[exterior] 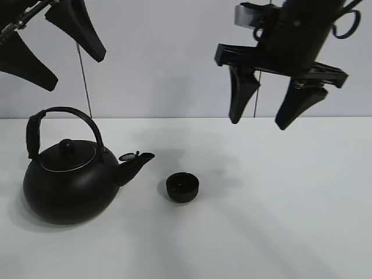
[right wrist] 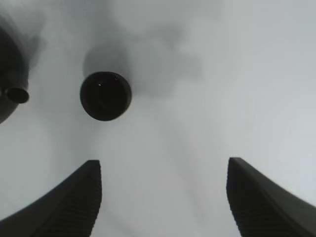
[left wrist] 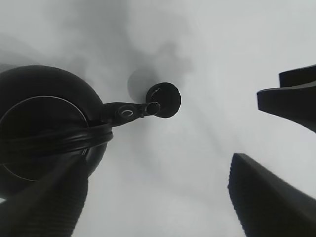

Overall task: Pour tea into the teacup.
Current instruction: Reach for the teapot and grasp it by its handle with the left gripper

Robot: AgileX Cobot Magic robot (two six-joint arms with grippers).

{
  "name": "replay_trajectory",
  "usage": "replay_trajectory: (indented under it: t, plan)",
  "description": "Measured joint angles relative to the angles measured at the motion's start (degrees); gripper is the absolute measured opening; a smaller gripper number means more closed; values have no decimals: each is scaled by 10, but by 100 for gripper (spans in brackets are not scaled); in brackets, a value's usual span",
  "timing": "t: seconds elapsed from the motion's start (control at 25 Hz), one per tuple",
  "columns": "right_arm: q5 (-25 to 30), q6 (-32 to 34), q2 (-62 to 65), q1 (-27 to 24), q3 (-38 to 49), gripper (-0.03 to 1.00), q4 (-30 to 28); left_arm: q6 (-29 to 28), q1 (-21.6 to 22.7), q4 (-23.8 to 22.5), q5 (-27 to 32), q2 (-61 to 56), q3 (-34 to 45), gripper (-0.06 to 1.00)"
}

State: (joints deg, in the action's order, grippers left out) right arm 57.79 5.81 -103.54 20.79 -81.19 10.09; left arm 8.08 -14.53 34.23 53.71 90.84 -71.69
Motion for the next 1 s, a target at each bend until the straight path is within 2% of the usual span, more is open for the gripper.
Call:
replay_trajectory:
  t: [0.28, 0.56, 1.0]
  plan:
    - [0, -31, 111, -71, 99, 49, 1, 0, 0, 0, 0, 0, 0, 57]
    - [13, -74, 169, -130, 121, 49, 2, 0, 0, 0, 0, 0, 0, 57]
    - [23, -84, 171, -137, 121, 49, 4, 0, 0, 0, 0, 0, 0, 57]
